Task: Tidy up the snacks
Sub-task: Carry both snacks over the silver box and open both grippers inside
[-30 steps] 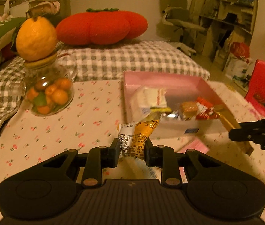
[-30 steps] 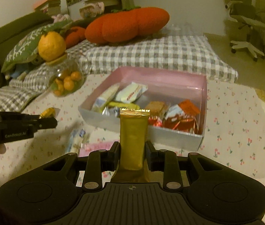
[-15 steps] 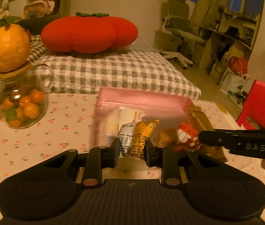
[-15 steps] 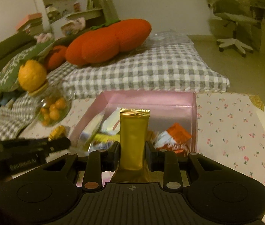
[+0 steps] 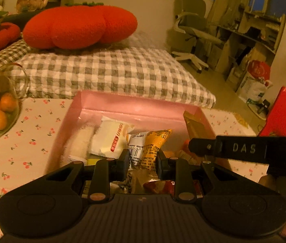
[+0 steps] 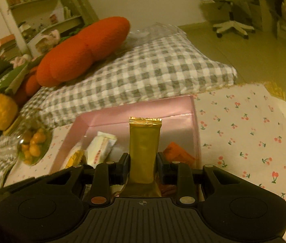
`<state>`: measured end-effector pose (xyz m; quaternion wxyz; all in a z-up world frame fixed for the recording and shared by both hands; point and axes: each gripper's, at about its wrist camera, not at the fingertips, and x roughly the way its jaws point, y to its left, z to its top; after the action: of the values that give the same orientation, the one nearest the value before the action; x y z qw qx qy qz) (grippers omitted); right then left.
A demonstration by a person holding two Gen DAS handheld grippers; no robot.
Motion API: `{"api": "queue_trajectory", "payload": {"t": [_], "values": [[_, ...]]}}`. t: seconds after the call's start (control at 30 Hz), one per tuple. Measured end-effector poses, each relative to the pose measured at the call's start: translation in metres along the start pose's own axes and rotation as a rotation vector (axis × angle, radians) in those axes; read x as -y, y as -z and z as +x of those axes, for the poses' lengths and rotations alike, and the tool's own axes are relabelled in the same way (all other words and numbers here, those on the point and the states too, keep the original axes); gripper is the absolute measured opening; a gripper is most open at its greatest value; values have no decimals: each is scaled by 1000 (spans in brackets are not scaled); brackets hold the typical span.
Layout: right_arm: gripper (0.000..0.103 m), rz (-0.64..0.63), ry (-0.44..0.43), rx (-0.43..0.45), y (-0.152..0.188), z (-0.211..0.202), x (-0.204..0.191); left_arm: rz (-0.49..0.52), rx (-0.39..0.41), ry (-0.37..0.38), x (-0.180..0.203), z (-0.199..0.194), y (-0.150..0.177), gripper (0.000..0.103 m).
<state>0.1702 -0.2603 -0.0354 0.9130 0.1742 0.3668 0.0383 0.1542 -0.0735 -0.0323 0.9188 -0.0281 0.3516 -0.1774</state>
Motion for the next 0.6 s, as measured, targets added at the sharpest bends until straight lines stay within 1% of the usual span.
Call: {"api": "queue_trajectory", "payload": {"t": [0.07,0.13,0.37,0.43,0.53,0.57,0.6], "values": [[28,10,8,-8,0,4,4,12,-12,-10,1,5,2,24],[28,18,11,-14,1,8,7,21,-19,-9,3,7,4,16],[30,21,18,-19,3,10,7,50,-21,-24,11,8,8,17],[32,24,24,-12,3,8,7,60,-19,-24,12,8,8,25],[34,39,13,-15,1,6,9,70,-14,-27,14,8,8,30],[41,41,12,-14,1,5,9,74,-16,-27,15,7,8,32],[48,41,12,-10,1,4,9,78,-15,-27,16,7,8,38]]}}
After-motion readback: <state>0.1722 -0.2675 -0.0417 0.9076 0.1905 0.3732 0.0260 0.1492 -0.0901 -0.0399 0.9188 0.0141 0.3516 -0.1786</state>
